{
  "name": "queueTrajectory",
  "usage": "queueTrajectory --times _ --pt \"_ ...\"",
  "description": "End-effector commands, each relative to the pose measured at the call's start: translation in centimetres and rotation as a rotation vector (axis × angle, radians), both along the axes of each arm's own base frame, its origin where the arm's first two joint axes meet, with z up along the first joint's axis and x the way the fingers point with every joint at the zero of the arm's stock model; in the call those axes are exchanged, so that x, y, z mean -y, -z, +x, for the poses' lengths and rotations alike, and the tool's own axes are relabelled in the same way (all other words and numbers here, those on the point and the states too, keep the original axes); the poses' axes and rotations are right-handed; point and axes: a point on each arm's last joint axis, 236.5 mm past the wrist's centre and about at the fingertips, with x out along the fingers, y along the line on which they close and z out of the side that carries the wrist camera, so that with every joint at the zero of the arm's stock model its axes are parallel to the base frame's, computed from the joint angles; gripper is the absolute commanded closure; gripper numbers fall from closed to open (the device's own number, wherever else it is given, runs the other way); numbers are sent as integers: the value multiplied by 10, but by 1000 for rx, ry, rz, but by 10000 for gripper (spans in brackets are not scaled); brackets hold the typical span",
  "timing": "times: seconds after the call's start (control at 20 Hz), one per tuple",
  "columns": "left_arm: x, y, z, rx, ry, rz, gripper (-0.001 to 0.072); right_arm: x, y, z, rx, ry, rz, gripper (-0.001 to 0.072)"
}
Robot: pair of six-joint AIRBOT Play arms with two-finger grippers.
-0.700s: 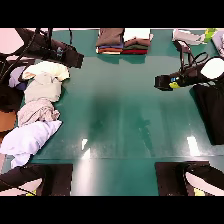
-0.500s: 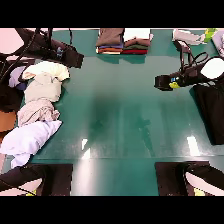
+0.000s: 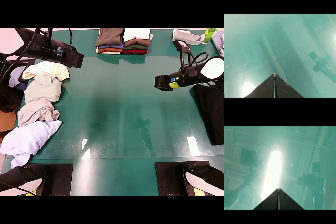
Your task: Fold the shirts.
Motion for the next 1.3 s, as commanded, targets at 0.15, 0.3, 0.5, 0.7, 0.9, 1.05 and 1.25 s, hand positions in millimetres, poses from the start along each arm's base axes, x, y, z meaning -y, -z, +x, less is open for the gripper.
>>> queueTrajectory --times 0.15,0.3,0.5,0.7,0.9,1.05,1.25 --pt "-55 -24 56 199 -199 68 161 0 -1 1 5 1 0 693" --pt "-125 16 96 122 -374 122 136 0 -1 2 7 2 2 693" --pt "-205 100 150 11 -521 179 136 -1 -1 2 7 1 2 693" --pt "-251 184 191 -47 -583 191 135 -1 0 0 2 -2 1 693" --pt "-273 234 210 -62 -604 191 136 -1 1 -2 -10 -5 -1 694" --pt "-274 251 217 -59 -597 189 136 -1 1 -2 -8 -4 -1 694" --pt "-274 260 217 -74 -596 191 286 -1 1 -2 -6 -3 0 694"
